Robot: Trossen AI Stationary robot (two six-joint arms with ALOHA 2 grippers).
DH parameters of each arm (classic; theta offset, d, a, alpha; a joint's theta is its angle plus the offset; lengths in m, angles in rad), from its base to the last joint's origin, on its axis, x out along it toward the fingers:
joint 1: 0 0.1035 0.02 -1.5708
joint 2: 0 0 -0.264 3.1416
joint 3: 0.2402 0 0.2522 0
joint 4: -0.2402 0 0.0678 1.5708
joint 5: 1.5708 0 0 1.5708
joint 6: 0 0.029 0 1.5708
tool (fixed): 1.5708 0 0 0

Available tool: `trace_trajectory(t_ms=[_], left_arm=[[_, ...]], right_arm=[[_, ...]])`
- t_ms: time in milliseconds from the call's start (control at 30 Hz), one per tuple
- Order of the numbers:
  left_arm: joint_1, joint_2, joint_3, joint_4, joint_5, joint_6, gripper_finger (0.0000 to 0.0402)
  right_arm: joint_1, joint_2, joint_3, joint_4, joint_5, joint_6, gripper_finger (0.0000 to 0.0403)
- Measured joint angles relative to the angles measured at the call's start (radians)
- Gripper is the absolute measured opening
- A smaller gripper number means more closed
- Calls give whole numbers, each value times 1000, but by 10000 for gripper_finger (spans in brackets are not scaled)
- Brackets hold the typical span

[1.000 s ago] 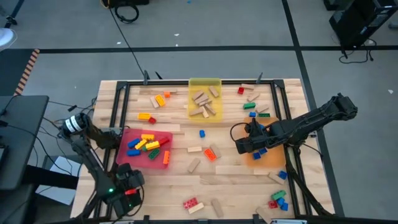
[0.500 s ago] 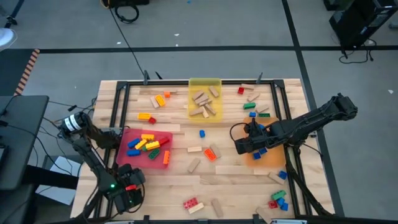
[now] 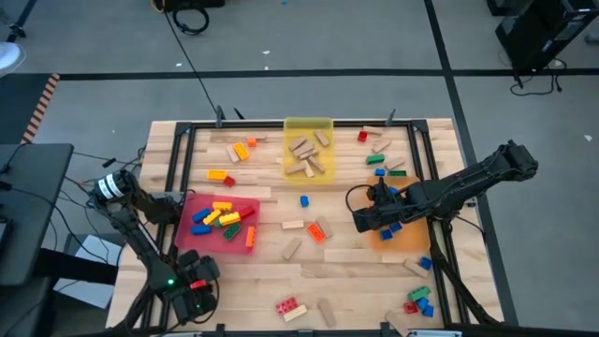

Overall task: Sort blocks by size
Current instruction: Put the wooden block into the yellow bin

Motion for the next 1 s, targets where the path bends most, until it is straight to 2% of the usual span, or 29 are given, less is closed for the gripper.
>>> trace_trajectory(t_ms=[67,267,433,533,767,1000], left_arm=[[-1,0,12,18,16,0,105],[-1,0,35,43,35,-25,105],[16,0,90,8,29,-70,105],[49,0,142,-35,14,-42,105],[220,-1,329,-190,-2,219,105],[524,-2,582,-397,-47,625,105]], right_arm=[[0,0,0,1,0,2,271],[0,0,0,3,0,2,267],[0,0,0,10,0,2,266],[0,0,0,10,0,-4,267],[0,0,0,10,0,-58,259],[0,0,0,11,0,-87,251]])
